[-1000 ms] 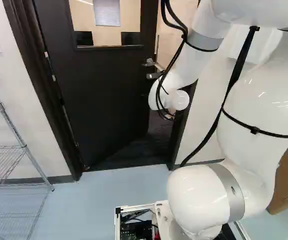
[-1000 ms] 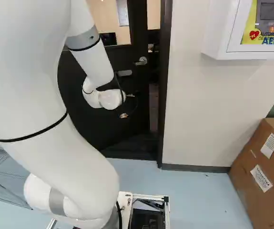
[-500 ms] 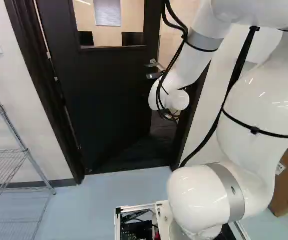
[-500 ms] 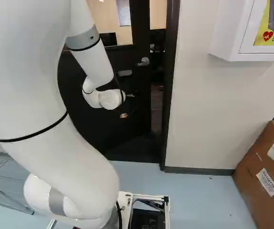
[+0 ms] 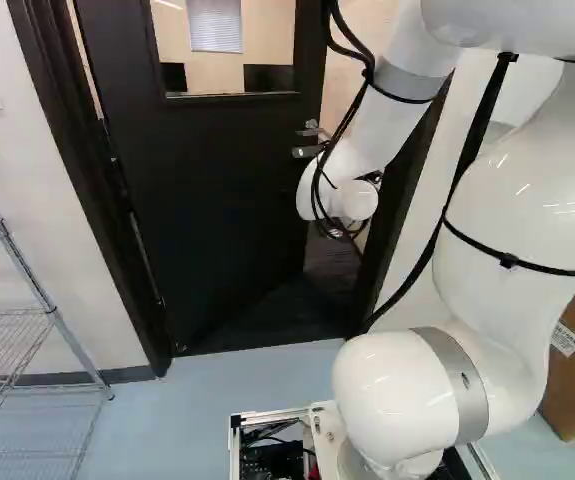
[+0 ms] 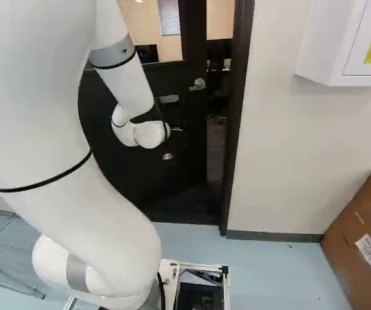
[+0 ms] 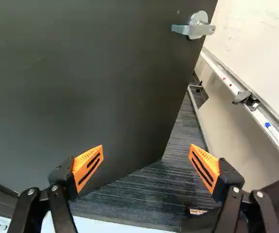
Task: Open the door and move inside
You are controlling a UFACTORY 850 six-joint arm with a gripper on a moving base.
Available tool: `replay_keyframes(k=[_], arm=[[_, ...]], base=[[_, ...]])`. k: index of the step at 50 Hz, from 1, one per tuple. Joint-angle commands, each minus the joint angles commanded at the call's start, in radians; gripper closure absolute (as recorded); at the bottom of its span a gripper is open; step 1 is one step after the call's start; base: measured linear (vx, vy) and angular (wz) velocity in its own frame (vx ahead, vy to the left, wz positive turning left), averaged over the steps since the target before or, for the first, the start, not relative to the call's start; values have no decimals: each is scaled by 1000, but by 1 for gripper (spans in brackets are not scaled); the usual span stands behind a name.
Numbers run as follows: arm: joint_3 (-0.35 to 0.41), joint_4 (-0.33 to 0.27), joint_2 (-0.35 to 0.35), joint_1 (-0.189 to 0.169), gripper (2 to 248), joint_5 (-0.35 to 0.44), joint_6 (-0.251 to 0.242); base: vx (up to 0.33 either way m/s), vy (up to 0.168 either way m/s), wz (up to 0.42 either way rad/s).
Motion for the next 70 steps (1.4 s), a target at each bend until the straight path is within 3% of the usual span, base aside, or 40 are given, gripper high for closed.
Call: replay_keyframes(k=[70], arm=[[0,0,0,0,3,0,0]], base=[[87,44,-12]])
